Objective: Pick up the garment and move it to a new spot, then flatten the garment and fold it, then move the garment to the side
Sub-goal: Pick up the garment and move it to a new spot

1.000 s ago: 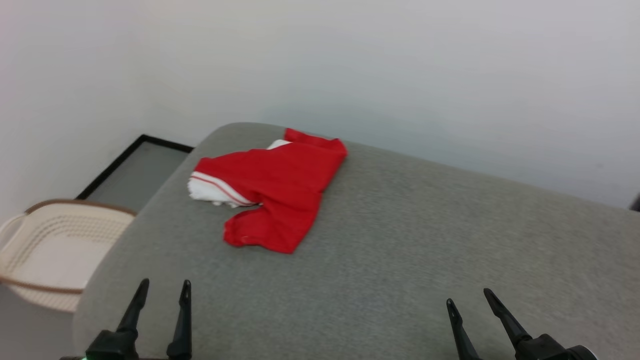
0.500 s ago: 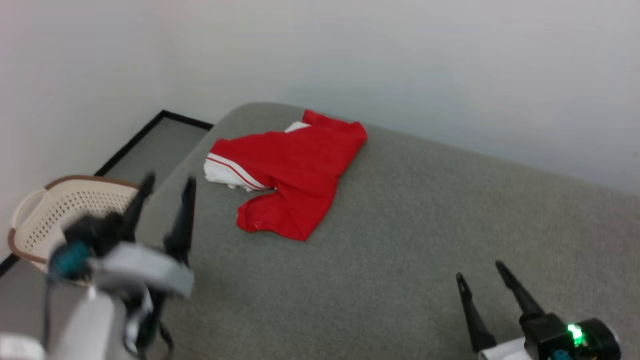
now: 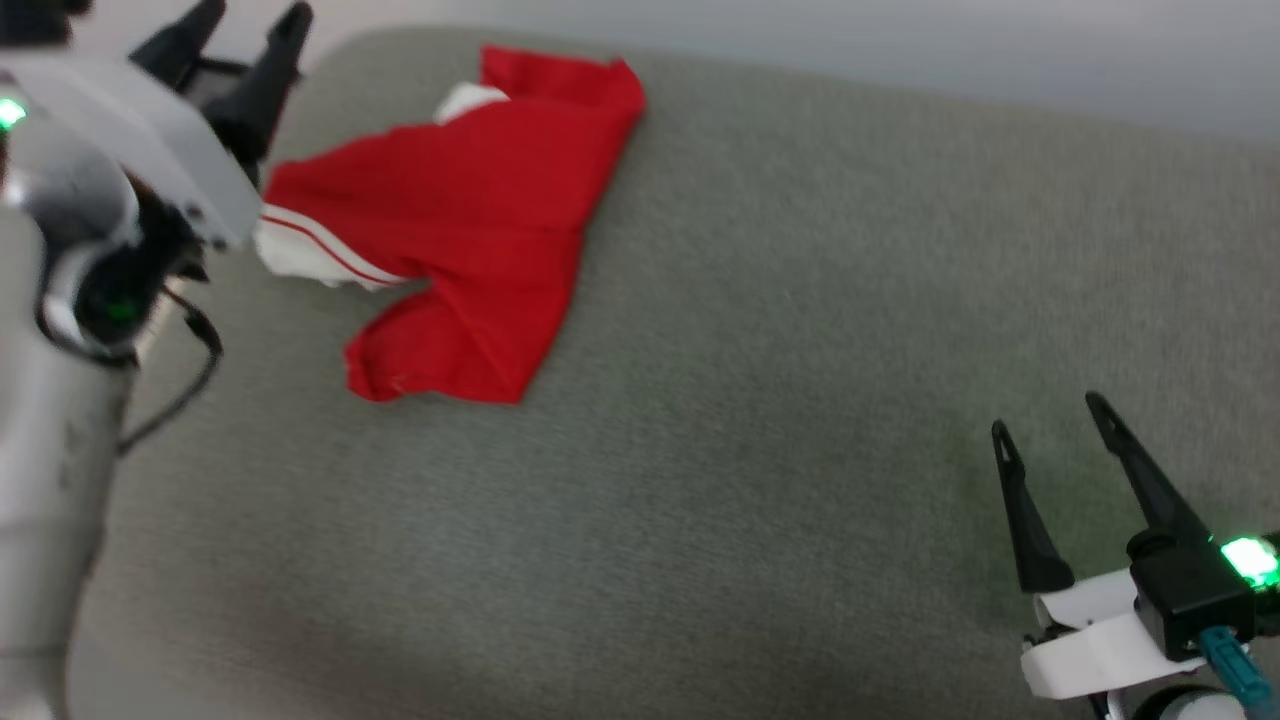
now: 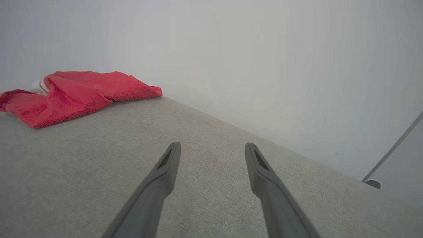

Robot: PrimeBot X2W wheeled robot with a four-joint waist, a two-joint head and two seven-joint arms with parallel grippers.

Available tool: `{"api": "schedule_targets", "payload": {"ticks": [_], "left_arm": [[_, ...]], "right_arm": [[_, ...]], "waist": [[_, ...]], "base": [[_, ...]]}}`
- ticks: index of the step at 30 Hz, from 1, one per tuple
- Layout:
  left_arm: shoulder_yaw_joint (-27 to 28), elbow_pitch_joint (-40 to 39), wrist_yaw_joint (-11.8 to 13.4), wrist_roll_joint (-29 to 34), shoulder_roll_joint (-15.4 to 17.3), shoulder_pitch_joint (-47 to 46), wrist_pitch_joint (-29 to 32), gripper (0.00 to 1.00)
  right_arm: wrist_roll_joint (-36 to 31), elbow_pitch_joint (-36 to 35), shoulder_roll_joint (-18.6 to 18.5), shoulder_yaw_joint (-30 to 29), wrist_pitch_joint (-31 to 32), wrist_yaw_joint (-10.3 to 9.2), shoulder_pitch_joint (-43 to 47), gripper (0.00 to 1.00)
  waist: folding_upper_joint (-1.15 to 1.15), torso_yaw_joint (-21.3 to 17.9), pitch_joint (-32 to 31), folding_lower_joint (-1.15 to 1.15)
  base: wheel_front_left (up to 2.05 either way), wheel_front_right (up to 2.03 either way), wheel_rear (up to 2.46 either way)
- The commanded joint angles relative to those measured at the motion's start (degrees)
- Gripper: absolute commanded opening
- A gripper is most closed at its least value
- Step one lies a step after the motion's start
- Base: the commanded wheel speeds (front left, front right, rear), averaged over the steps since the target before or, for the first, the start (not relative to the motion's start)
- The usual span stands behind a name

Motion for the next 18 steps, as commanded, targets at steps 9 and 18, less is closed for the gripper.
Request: {"api": "schedule_targets", "payload": {"ticks": [9, 18], "left_arm": [[-7.53, 16.54, -0.07, -4.59, 2.56, -13.33, 17.59, 1.0], [-11.39, 28.37, 1.17, -5.42, 2.71, -19.65, 33.26, 1.0]], "right_arm": [[0.4, -6.4, -1.89, 0.84, 2.82, -0.04, -2.48, 1.0], [1.43, -11.3, -2.68, 0.93, 5.7, -0.04, -2.38, 1.0]], "waist": [[0.0, -9.36, 15.99, 0.0], [0.0, -11.3, 20.24, 0.0]], "base": [[0.0, 0.0, 0.0], [0.0, 0.0, 0.0]]}}
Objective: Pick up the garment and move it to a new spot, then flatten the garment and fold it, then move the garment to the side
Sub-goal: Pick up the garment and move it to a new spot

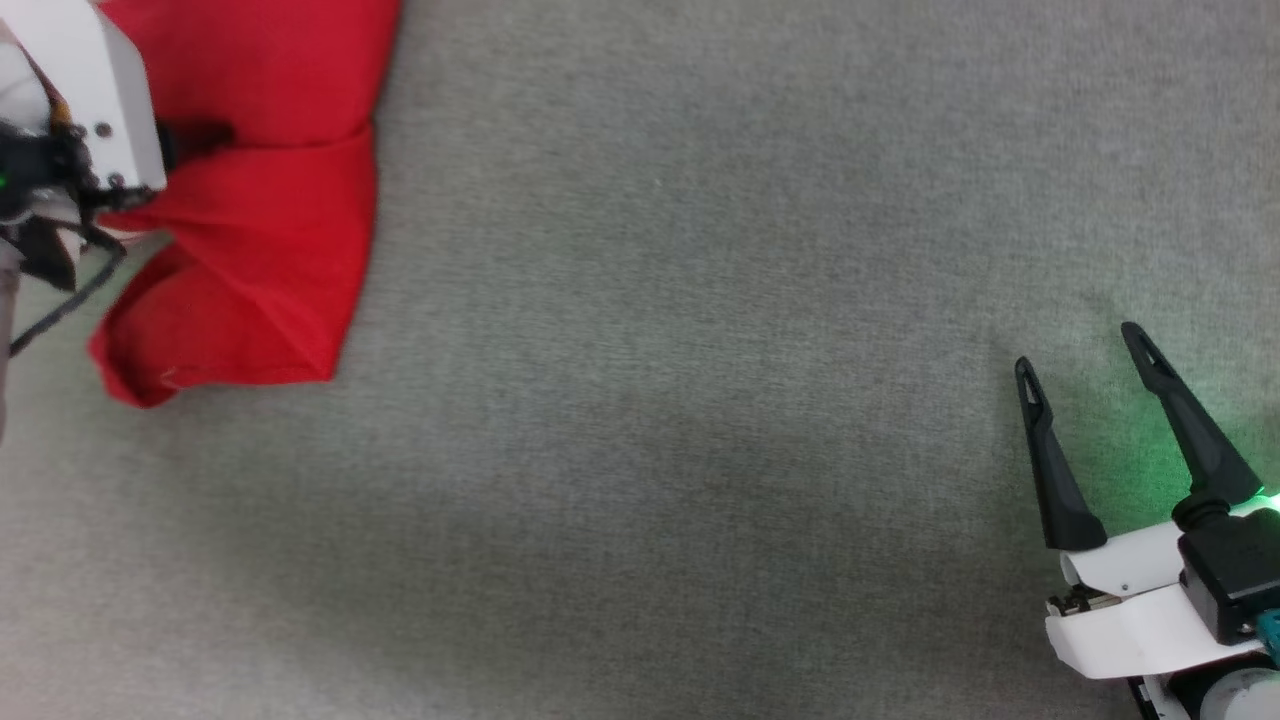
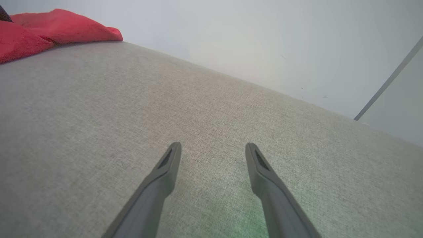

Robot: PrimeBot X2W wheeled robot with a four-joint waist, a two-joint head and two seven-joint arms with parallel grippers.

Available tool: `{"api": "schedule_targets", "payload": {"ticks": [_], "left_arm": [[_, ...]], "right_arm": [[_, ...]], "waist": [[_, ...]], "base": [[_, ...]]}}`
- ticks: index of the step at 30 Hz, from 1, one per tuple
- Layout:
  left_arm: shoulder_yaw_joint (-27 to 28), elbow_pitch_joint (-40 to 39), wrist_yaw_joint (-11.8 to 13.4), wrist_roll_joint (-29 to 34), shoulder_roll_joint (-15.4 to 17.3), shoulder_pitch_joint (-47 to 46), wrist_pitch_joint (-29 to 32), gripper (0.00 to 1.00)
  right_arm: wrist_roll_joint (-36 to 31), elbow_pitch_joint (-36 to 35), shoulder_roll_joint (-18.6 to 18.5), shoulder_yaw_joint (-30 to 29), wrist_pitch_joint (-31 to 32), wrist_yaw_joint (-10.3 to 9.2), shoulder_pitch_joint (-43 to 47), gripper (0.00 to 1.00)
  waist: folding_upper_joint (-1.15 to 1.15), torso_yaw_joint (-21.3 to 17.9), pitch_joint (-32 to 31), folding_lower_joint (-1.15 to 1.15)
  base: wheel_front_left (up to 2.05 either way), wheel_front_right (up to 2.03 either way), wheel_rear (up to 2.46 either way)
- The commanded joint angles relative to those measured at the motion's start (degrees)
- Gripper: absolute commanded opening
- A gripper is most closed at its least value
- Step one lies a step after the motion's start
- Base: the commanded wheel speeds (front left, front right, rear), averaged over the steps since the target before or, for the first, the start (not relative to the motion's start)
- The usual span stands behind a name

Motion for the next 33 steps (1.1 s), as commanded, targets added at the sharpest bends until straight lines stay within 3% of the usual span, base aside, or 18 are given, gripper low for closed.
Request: {"api": "schedule_targets", "payload": {"ticks": [1, 10, 11, 12, 13, 26, 33], "left_arm": [[-0.94, 0.88, 0.14, 0.67, -0.13, -0.41, 1.23, 1.0], [-2.91, 8.03, 2.79, 0.08, -4.87, 2.2, 5.54, 0.98], [-2.79, 8.71, 2.77, -0.57, -5.7, 2.67, 5.89, 0.47], [-2.53, 9.21, 3.17, -0.86, -6.2, 2.75, 5.54, 0.13], [-2.36, 9.57, 3.49, -0.87, -6.63, 2.67, 5.04, 0.0], [-1.46, 7.28, 2.07, 1.7, -0.73, -6.45, -4.27, 0.0], [-3.4, 5.07, 1.4, 5.1, -0.04, -10.13, -9.67, 0.0]], "right_arm": [[0.28, -0.66, -0.09, -0.2, 0.34, -0.04, -0.41, 1.0], [0.26, -3.18, 0.41, -0.33, 1.62, -0.04, -1.26, 1.0], [0.26, -3.22, 0.47, -0.36, 1.73, -0.04, -1.38, 1.0], [0.24, -3.14, 0.54, -0.4, 1.78, -0.04, -1.5, 1.0], [0.29, -2.96, 0.75, -0.45, 1.65, -0.04, -1.66, 1.0], [1.6, 4.7, 3.38, 1.3, -2.31, -0.04, -0.78, 1.0], [2.72, 10.25, 5.08, 1.59, -5.1, -0.04, 0.64, 1.0]], "waist": [[0.0, -2.69, 3.42, 0.0], [0.0, -3.63, 6.65, 0.0], [0.0, -3.69, 6.69, 0.0], [0.0, -3.72, 6.63, 0.0], [0.0, -3.75, 6.37, 0.0], [0.0, -3.09, -6.24, 0.0], [0.0, -2.78, -15.35, 0.0]], "base": [[0.0, 0.0, 0.0], [0.0, 0.0, 0.0], [0.0, 0.0, 0.0], [0.0, 0.0, 0.0], [0.0, 0.0, 0.0], [0.0, 0.0, 0.0], [0.0, 0.0, 0.0]]}}
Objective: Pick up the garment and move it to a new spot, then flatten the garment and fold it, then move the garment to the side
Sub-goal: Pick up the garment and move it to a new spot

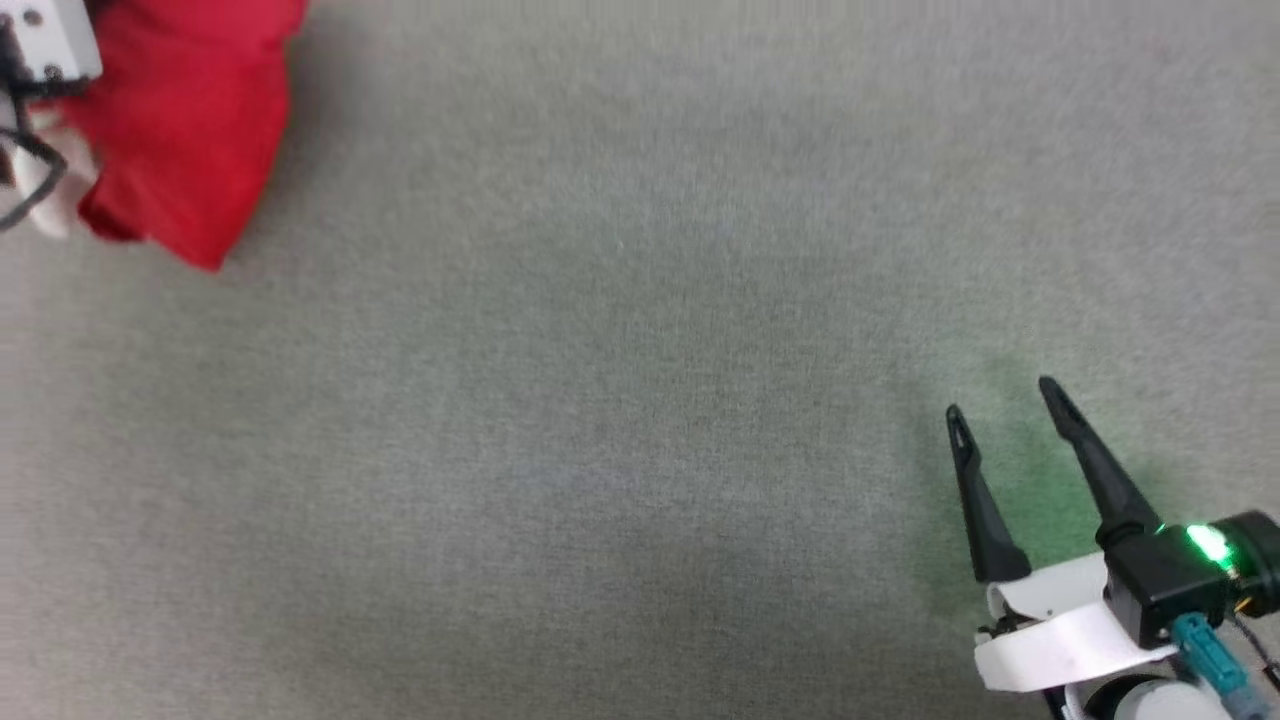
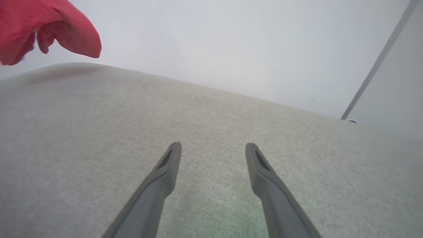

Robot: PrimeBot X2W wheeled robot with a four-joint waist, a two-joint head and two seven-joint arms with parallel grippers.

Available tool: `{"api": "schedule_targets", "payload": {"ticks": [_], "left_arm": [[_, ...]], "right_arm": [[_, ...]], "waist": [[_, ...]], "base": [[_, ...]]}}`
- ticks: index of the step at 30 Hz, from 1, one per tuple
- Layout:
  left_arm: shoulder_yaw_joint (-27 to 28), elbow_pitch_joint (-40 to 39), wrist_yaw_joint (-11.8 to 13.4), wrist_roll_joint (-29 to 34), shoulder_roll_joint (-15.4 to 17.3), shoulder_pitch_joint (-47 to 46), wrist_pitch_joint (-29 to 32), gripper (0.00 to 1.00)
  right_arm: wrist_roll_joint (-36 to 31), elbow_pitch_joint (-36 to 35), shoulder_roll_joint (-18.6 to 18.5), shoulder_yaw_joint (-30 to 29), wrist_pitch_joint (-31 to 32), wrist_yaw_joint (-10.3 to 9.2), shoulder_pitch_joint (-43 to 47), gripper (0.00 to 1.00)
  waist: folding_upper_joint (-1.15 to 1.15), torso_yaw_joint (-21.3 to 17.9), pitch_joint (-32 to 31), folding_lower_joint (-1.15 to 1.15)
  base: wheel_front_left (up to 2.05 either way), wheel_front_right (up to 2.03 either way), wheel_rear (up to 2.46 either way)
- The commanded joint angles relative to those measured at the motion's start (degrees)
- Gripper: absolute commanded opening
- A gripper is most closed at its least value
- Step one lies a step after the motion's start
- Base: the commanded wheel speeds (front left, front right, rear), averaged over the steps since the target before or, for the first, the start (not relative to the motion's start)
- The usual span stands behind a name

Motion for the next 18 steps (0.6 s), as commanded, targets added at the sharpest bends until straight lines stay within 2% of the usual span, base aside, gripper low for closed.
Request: {"api": "schedule_targets", "payload": {"ticks": [1, 5, 9, 15, 16, 18], "left_arm": [[-0.49, -0.85, -0.43, 1.14, 0.0, -1.55, -1.68, 0.0], [-1.8, -2.07, -0.78, 2.59, -1.06, -2.41, -4.03, 0.0], [-3.22, -3.64, -1.56, 2.42, -3.08, -1.57, -3.82, 0.0], [-4.12, -6.28, -2.23, 0.58, -4.88, 0.84, -2.84, 0.0], [-4.27, -7.81, -2.46, -0.67, -6.35, 2.26, -2.39, 0.0], [-4.42, -8.59, -2.58, -1.34, -6.83, 3.07, -2.07, 0.0]], "right_arm": [[0.47, 0.85, 0.48, -0.17, -0.73, -0.04, 1.04, 1.0], [0.88, 2.85, 1.14, -0.5, -1.72, -0.04, 2.42, 1.0], [1.15, 4.22, 1.5, -1.52, -2.36, -0.04, 3.25, 1.0], [0.8, 5.68, 1.68, -4.09, -2.9, -0.04, 3.43, 1.0], [0.32, 6.32, 1.65, -5.58, -3.04, -0.04, 3.58, 1.0], [0.28, 6.65, 1.69, -6.3, -3.12, -0.04, 3.6, 1.0]], "waist": [[0.0, 0.62, -8.28, 0.0], [0.0, 0.79, -12.9, 0.0], [0.0, 0.31, -16.18, 0.0], [0.0, -2.17, -18.02, 0.0], [0.0, -3.69, -18.29, 0.0], [0.0, -4.64, -18.32, 0.0]], "base": [[0.0, 0.0, 0.0], [0.0, 0.0, 0.0], [0.0, 0.0, 0.0], [0.0, 0.0, 0.0], [0.0, 0.0, 0.0], [0.0, 0.0, 0.0]]}}
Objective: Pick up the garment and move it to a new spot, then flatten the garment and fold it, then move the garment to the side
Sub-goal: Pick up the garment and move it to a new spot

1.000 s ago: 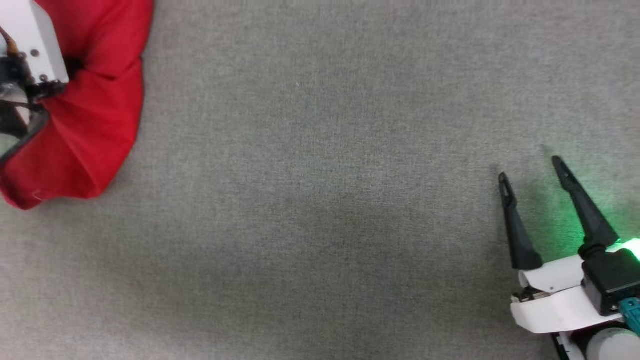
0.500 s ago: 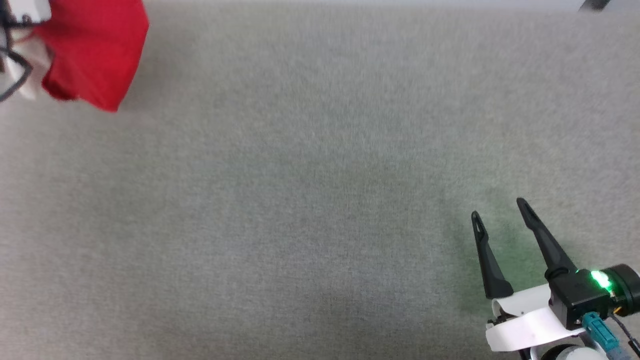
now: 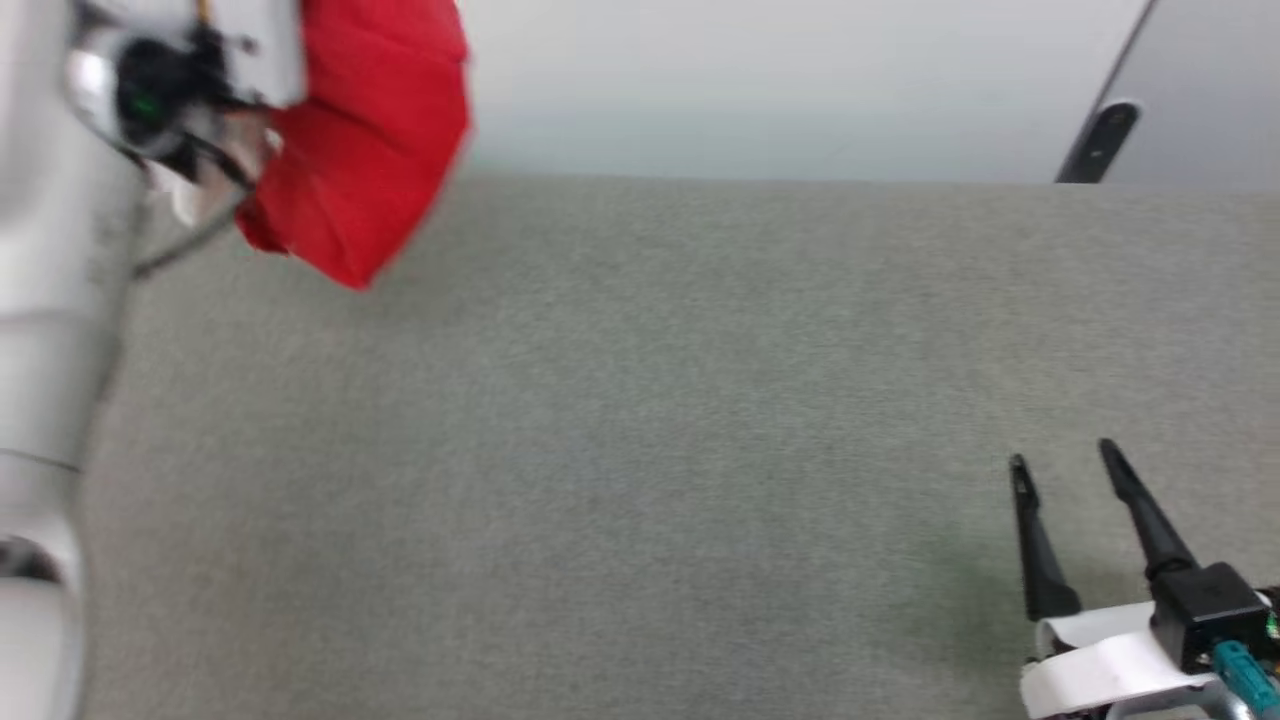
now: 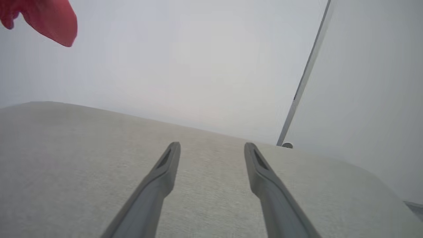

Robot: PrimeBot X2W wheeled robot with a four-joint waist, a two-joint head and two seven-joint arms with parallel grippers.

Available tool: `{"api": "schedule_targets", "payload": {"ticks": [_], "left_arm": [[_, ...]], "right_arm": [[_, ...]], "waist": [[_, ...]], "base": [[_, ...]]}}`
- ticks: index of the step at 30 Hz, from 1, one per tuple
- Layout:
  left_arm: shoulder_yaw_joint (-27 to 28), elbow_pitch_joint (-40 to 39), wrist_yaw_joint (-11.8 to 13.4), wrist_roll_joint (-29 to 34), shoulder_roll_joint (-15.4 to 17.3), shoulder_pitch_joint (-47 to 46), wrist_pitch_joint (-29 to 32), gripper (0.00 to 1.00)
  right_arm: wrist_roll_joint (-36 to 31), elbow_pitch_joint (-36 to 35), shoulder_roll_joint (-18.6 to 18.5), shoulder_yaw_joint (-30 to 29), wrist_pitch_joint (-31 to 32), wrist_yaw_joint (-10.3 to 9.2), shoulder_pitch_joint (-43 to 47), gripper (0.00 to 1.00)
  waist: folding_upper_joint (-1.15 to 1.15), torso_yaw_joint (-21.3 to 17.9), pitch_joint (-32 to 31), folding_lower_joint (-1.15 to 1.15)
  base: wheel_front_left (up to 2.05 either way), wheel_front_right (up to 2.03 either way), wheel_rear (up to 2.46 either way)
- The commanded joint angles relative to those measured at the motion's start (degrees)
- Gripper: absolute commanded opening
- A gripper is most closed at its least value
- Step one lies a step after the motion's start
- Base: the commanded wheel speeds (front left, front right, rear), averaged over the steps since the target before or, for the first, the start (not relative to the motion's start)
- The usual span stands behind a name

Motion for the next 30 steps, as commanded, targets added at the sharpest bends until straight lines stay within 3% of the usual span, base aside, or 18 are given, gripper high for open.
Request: {"api": "schedule_targets", "payload": {"ticks": [1, 15, 22, 30], "left_arm": [[0.05, -0.63, -0.16, -0.91, -1.05, 1.25, 0.09, 0.0], [-4.26, -10.86, 0.49, -5.0, -6.7, 12.11, 4.33, 0.0], [-6.75, -10.59, 1.98, -5.09, -6.52, 19.42, 5.79, 0.0], [-8.06, -2.78, 4.0, -6.3, -8.7, 27.19, 4.84, 0.0]], "right_arm": [[-0.34, 0.24, 0.09, -0.69, -0.35, -0.04, 0.53, 1.0], [-1.24, 1.52, 0.08, -10.44, -1.25, -0.05, 1.78, 1.0], [0.27, 2.61, 0.25, -8.62, -1.36, -0.05, 0.25, 1.0], [2.68, 4.79, 0.27, -5.46, -1.53, -0.05, -2.31, 1.0]], "waist": [[0.0, -3.73, -1.46, 0.0], [0.0, -18.13, 0.64, 0.0], [0.0, -22.66, 3.52, 0.0], [0.0, -25.1, 5.97, 0.0]], "base": [[0.0, 0.0, 0.0], [0.0, 0.0, 0.0], [0.0, 0.0, 0.0], [0.0, 0.0, 0.0]]}}
